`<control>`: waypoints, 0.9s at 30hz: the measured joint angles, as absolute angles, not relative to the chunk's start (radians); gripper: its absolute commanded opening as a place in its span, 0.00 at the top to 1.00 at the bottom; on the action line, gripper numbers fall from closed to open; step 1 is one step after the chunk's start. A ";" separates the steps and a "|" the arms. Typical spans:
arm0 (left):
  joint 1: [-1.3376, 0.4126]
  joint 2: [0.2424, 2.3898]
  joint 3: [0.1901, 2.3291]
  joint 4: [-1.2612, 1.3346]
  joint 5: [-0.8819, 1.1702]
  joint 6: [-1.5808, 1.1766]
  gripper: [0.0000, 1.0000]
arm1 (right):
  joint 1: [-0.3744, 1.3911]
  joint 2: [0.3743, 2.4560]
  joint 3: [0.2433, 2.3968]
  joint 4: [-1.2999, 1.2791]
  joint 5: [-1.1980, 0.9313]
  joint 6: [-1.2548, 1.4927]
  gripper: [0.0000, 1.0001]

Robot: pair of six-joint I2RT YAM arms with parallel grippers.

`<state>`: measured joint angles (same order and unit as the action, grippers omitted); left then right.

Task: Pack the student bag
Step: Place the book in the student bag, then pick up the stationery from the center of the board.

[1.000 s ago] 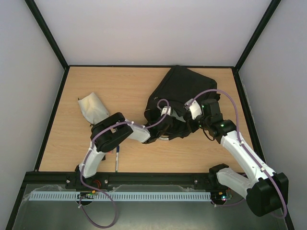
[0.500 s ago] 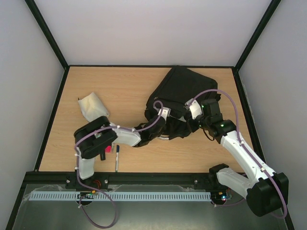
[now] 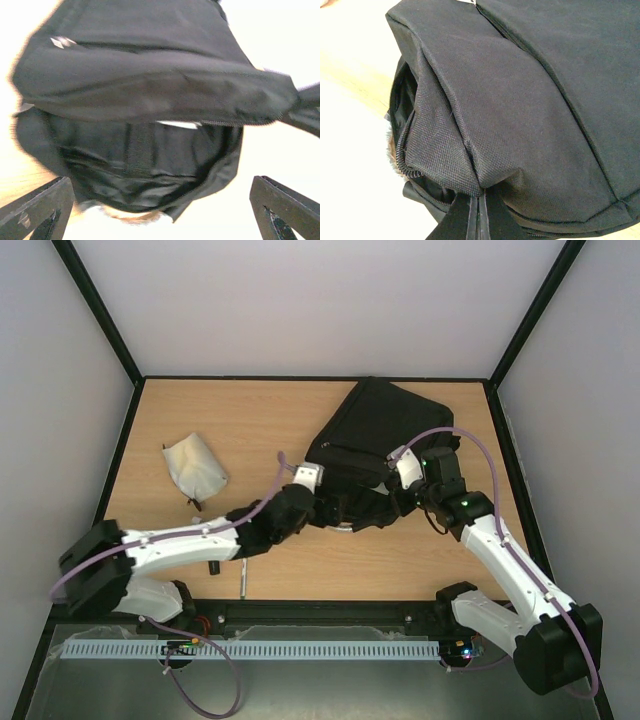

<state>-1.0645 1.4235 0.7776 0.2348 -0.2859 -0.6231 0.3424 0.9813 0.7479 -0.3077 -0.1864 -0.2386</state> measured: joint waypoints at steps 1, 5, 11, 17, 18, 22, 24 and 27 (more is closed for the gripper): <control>-1.053 1.381 0.778 0.188 -0.305 -0.634 0.01 | 0.341 0.981 0.748 -0.308 -0.189 -0.239 0.99; -0.960 1.256 0.799 0.006 -0.368 -0.662 0.00 | 0.339 0.982 0.748 -0.308 -0.194 -0.238 0.99; -0.590 1.121 0.854 -0.236 -0.354 -0.691 0.00 | 0.339 0.991 0.748 -0.308 -0.201 -0.236 0.99; -0.154 1.098 0.850 -0.334 -0.196 -0.726 0.01 | 0.339 0.999 0.748 -0.308 -0.206 -0.235 0.99; -0.108 1.104 0.843 -0.336 -0.165 -0.729 0.01 | 0.339 1.001 0.748 -0.308 -0.207 -0.235 0.99; 0.066 1.164 0.769 -0.288 0.015 -0.751 0.10 | 0.338 1.003 0.748 -0.308 -0.208 -0.235 0.99; 0.110 1.196 0.716 -0.254 0.082 -0.764 0.11 | 0.338 1.003 0.748 -0.308 -0.209 -0.235 0.99; 0.125 1.221 0.659 -0.231 0.125 -0.781 0.15 | 0.337 1.003 0.748 -0.308 -0.210 -0.235 0.99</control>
<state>0.1249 1.2209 0.6594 -0.2310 0.1249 -0.7807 0.3374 1.0031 0.7479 -0.3084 -0.2096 -0.2352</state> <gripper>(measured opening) 0.883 0.014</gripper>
